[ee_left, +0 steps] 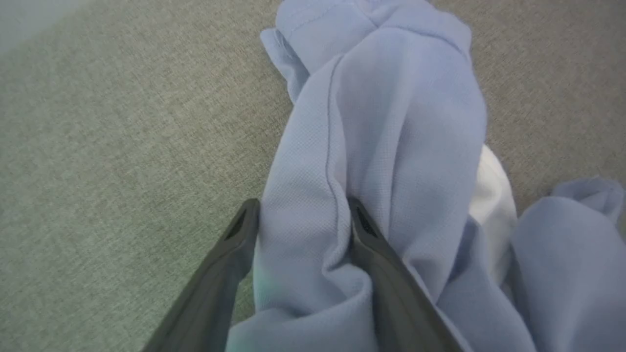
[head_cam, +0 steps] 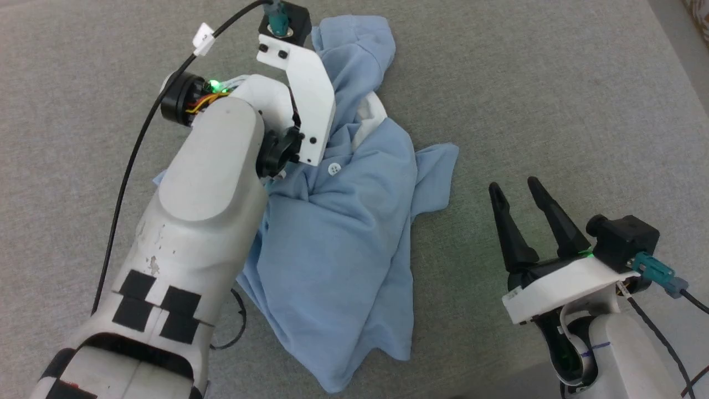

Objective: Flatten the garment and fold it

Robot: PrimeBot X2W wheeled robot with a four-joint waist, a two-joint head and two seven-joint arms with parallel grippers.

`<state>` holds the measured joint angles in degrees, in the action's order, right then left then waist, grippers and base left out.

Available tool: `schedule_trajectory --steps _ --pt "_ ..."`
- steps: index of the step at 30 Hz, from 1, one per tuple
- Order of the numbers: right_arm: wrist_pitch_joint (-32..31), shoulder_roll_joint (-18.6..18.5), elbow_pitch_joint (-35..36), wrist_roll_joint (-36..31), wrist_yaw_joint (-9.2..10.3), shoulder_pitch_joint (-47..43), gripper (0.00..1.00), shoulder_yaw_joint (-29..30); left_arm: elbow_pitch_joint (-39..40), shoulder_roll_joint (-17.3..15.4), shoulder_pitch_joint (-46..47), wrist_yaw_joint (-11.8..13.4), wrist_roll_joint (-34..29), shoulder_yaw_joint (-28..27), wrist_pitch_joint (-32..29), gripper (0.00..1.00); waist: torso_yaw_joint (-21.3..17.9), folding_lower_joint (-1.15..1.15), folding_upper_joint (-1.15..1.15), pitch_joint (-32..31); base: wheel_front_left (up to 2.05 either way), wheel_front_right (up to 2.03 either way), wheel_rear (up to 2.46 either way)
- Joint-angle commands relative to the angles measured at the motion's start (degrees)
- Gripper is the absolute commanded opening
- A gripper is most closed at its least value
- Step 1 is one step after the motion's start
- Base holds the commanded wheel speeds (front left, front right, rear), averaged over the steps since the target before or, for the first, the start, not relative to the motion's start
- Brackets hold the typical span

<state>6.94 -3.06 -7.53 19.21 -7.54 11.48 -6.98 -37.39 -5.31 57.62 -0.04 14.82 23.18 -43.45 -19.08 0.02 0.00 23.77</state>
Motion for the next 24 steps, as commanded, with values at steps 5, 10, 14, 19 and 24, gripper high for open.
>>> schedule_trajectory --steps 5,10,14,19,24 --pt "-1.30 0.18 0.23 -0.52 0.05 1.06 1.00 -0.18 2.46 0.15 -3.52 -2.34 3.36 0.27 -1.34 0.00 2.02 -0.02 0.00 -2.08 0.00 0.00 0.00" --pt "-2.06 0.18 0.93 -1.39 0.05 0.85 1.00 0.37 7.10 -0.06 -5.99 -0.90 3.70 -1.97 11.05 0.00 3.94 -0.02 0.00 -4.64 0.00 0.00 0.00" --pt "-2.88 0.18 1.55 -2.23 0.05 -0.37 1.00 1.63 10.46 -0.56 -10.69 2.01 5.06 -6.22 22.86 0.00 6.36 -0.02 0.00 -7.61 0.00 0.00 0.00" --pt "-4.61 0.18 2.86 -3.67 0.05 -2.63 1.00 3.56 16.96 -2.92 -21.51 4.93 7.43 -11.52 31.08 0.00 10.18 -0.02 0.00 -11.19 0.00 0.00 0.00" --pt "-6.60 0.18 4.74 -4.57 0.05 -4.86 1.00 4.48 26.78 -5.38 -37.89 8.20 10.34 -16.72 33.22 0.00 14.04 -0.02 0.00 -13.80 0.00 0.00 0.00"
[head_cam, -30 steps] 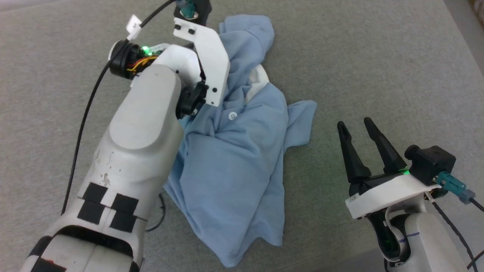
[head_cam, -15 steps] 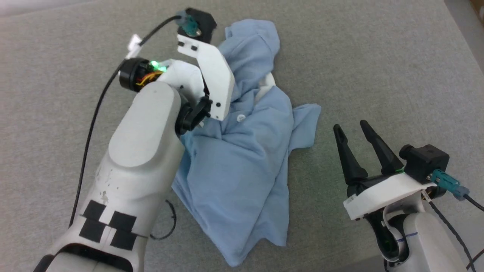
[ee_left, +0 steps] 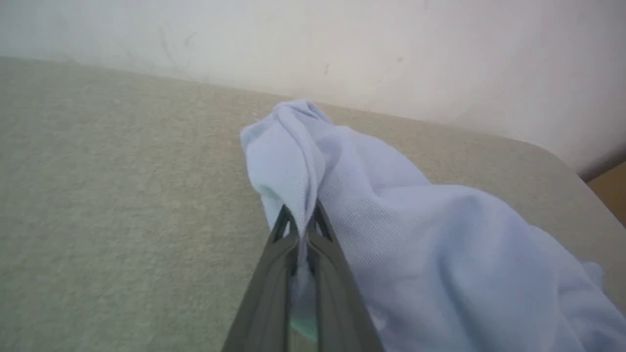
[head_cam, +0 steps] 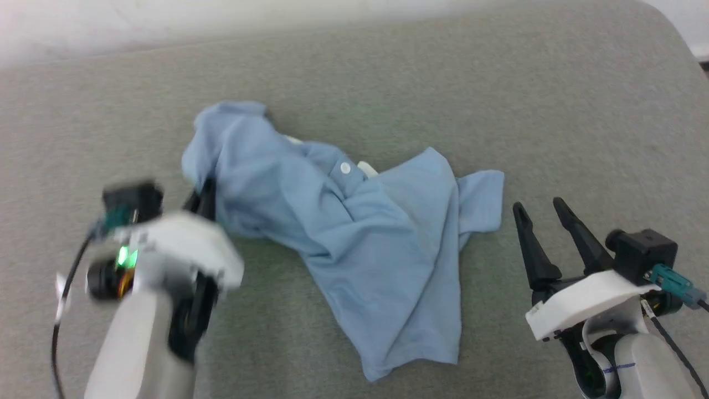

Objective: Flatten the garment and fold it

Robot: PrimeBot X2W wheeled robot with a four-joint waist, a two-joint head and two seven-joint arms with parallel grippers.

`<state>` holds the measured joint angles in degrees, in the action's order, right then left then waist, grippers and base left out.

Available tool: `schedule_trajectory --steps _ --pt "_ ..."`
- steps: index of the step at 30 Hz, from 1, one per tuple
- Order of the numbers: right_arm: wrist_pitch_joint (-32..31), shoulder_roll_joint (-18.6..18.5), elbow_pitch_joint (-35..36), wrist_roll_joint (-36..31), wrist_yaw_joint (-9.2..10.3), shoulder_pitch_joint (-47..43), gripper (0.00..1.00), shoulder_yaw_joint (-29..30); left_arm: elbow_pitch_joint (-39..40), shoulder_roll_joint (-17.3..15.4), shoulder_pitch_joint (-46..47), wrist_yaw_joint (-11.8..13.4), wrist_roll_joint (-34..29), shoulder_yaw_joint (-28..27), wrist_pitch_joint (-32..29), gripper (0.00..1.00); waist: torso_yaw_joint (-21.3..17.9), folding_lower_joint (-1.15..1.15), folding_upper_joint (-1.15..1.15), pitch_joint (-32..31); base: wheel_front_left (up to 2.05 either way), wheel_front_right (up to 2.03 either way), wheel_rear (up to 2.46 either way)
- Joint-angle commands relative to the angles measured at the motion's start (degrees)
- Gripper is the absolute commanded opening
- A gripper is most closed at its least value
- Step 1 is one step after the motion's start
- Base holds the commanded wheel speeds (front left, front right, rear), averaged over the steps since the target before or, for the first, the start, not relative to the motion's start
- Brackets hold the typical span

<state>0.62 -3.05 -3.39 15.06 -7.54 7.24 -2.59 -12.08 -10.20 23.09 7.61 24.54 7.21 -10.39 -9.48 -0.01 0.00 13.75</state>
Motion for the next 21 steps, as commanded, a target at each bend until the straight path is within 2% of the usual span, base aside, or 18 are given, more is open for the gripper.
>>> schedule_trajectory --steps 1,5,9,10,11,12,16,21 --pt "-0.63 0.17 0.99 -0.49 0.05 -1.02 1.00 0.29 3.29 -0.66 -6.87 1.04 1.39 -1.56 -0.09 0.00 5.31 0.01 0.00 -4.13 0.00 0.00 0.00" --pt "-2.08 0.17 2.15 -0.85 0.05 -2.22 1.00 0.66 9.48 -0.07 -19.73 3.23 4.12 -3.28 -2.56 0.00 8.32 0.01 0.00 -4.99 0.00 0.00 0.00" --pt "-3.79 0.17 2.68 -1.09 0.05 -3.01 1.00 0.70 11.17 0.44 -28.41 4.59 5.98 -2.24 -8.16 0.00 10.83 0.01 0.00 -5.56 0.00 0.00 0.00" --pt "-4.29 0.17 2.74 -1.18 0.05 -3.21 1.00 0.82 11.29 0.64 -29.90 4.58 6.80 -1.56 -10.37 0.16 11.39 0.01 0.00 -5.71 0.00 0.00 0.00" --pt "-4.80 0.17 2.77 -1.28 0.05 -3.43 1.00 1.02 11.74 0.71 -30.93 4.28 7.47 -0.92 -11.98 0.50 11.90 0.01 0.00 -5.88 0.00 0.00 0.00" --pt "-5.30 0.17 2.75 -1.33 0.05 -3.67 1.00 1.45 12.38 0.95 -31.40 4.21 8.00 -0.80 -12.48 1.00 12.51 0.01 0.00 -6.01 0.00 0.00 0.00" --pt "-6.96 0.17 2.58 -1.67 0.05 -4.13 1.00 2.72 14.38 1.98 -30.69 3.64 8.12 -1.97 -7.62 1.00 14.10 0.01 0.00 -6.44 0.00 0.00 0.00" --pt "-8.45 0.17 1.84 -3.28 0.05 -2.61 1.00 2.18 14.48 3.22 -27.31 2.22 6.22 -4.24 5.10 1.00 15.06 0.01 0.00 -6.25 0.00 0.00 0.00"
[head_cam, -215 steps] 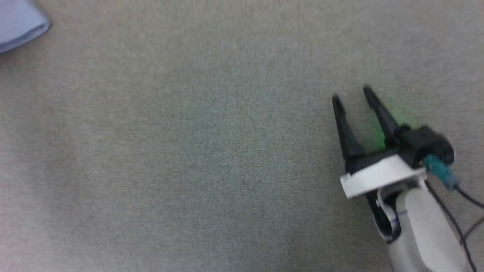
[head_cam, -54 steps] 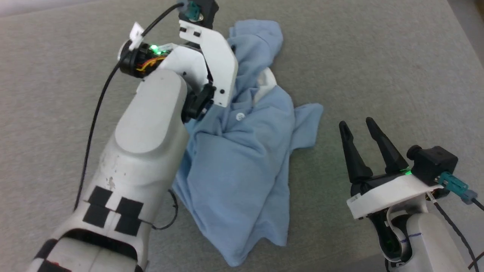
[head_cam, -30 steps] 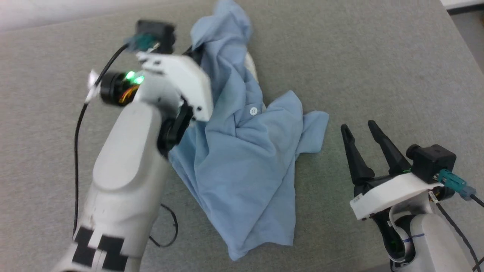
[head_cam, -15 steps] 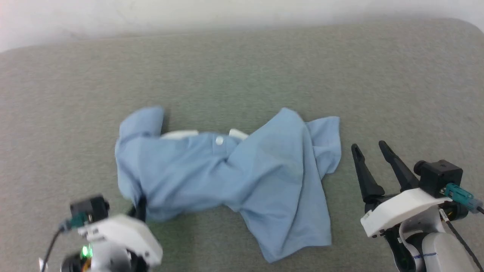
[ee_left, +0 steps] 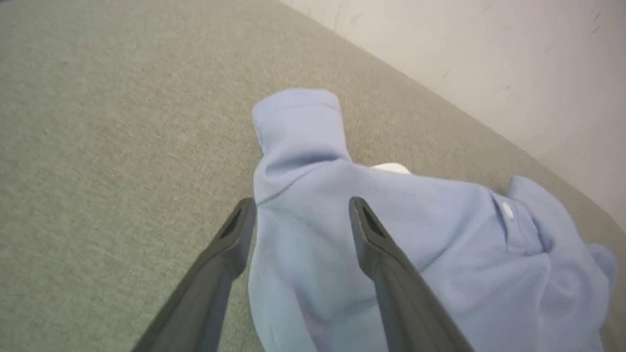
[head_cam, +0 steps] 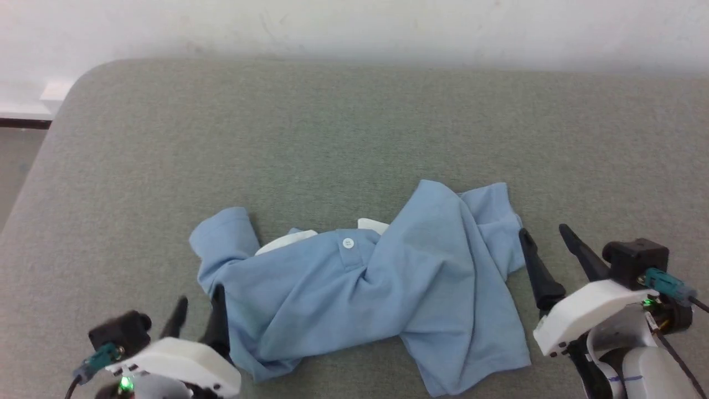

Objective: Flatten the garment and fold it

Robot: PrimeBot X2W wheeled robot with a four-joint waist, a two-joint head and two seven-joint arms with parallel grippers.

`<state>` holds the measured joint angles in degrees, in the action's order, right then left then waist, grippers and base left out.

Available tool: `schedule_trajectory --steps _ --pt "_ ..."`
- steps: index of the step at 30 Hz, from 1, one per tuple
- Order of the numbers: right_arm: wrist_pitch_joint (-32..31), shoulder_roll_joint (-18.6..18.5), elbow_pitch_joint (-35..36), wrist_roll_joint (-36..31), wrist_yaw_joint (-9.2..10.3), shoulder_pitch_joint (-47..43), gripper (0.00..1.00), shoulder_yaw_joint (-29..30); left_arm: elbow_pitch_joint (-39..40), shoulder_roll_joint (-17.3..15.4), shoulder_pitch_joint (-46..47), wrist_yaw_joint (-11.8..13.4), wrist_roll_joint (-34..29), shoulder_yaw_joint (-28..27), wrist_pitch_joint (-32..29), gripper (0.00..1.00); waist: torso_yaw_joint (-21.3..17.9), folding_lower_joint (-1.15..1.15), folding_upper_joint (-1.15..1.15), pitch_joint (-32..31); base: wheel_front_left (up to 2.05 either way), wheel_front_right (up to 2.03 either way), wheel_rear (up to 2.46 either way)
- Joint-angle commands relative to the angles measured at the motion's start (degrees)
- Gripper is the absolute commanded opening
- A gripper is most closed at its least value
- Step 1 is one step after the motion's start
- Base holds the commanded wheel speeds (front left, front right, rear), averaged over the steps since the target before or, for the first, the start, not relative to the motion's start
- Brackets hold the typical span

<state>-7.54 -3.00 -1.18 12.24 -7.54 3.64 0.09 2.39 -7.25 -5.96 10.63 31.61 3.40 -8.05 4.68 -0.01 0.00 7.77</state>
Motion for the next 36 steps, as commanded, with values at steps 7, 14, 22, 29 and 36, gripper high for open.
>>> schedule_trajectory --steps 7,14,22,29,36 --pt "-5.60 0.13 -4.21 0.45 0.05 7.93 1.00 -3.77 -2.20 0.86 6.66 -2.54 -4.47 -0.24 14.99 1.00 1.94 0.01 0.00 2.17 0.00 0.00 0.00" --pt "-17.98 0.13 -13.91 2.35 0.05 19.19 1.00 -4.98 -6.06 1.59 10.93 -3.27 -6.75 1.23 20.56 1.00 3.45 0.01 0.00 4.77 0.00 0.00 0.00" --pt "-30.59 0.13 -20.95 3.00 0.05 24.49 0.45 -5.28 -9.53 2.30 12.38 -3.97 -6.40 1.85 21.89 1.00 4.80 0.01 0.00 5.71 0.00 0.00 0.00" --pt "-31.40 0.13 -17.63 5.32 0.05 25.18 0.00 -5.03 -10.87 2.44 12.61 -4.34 -6.03 1.71 22.33 1.00 5.22 0.01 0.00 5.61 0.00 0.00 0.00" --pt "-23.43 0.13 -16.88 3.90 0.05 32.97 0.00 -4.04 -11.29 2.53 13.25 -4.47 -5.91 1.71 22.56 1.00 5.22 0.01 0.00 6.25 0.00 0.00 0.00"
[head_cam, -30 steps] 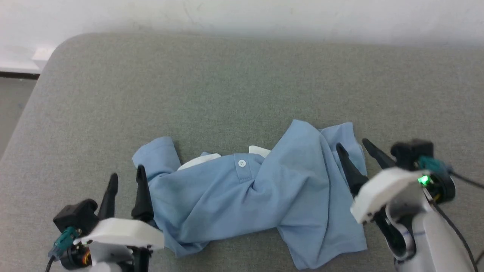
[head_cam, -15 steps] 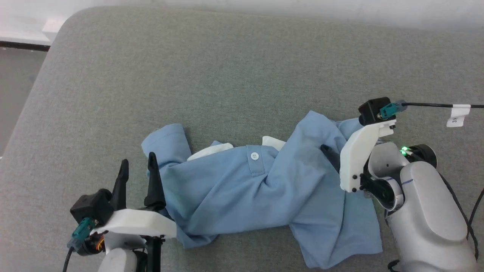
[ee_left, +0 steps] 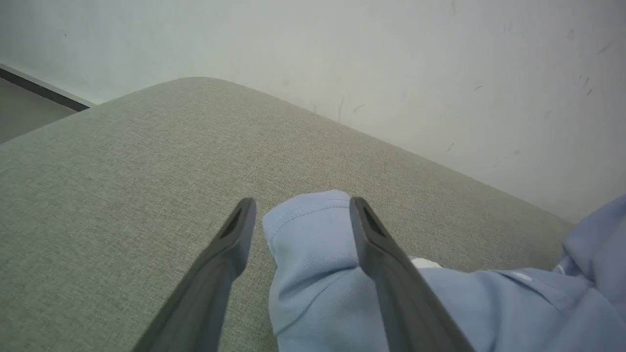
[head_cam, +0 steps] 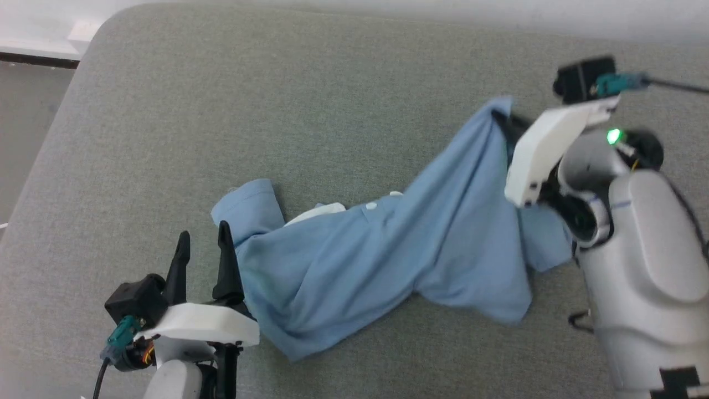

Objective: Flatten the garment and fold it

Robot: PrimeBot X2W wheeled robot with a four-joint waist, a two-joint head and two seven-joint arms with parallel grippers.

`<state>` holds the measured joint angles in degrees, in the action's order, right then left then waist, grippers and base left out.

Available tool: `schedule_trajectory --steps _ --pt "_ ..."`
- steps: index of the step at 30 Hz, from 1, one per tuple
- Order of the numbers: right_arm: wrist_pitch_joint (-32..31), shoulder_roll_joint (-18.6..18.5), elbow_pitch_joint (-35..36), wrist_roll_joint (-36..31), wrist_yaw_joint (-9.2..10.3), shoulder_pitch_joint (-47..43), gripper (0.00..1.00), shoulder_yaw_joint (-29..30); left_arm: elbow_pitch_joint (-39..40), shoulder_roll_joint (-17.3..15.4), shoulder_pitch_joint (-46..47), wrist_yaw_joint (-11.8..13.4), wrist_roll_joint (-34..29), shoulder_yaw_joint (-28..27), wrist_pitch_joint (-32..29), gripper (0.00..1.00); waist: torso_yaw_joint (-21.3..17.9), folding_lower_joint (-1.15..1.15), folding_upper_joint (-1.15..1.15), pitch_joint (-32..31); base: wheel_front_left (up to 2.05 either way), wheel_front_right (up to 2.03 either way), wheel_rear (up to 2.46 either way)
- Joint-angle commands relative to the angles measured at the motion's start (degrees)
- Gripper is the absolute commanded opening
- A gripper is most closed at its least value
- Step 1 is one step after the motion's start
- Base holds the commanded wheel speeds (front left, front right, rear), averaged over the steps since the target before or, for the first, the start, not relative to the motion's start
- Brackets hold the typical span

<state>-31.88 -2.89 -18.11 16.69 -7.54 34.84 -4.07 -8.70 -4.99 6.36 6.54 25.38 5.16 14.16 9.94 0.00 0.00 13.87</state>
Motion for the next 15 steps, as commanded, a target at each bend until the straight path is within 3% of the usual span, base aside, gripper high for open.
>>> schedule_trajectory --steps 1,9,15 --pt "2.34 0.02 -0.23 -1.28 0.05 3.57 0.00 0.15 -0.27 0.29 1.05 -0.41 0.32 -0.01 0.38 1.00 0.01 0.00 0.00 0.25 0.00 0.00 0.00" --pt "11.53 0.02 2.78 -3.16 0.05 11.88 0.00 -0.45 -1.11 0.33 0.90 -0.44 0.52 -0.08 0.53 1.00 -0.15 0.00 0.00 -0.65 0.00 0.00 0.00" --pt "8.14 0.02 10.39 -6.77 0.05 0.95 0.00 5.67 -1.66 -0.21 -0.84 -0.38 0.85 -0.36 0.46 1.00 -1.99 0.00 0.00 -2.70 0.00 0.00 0.00"
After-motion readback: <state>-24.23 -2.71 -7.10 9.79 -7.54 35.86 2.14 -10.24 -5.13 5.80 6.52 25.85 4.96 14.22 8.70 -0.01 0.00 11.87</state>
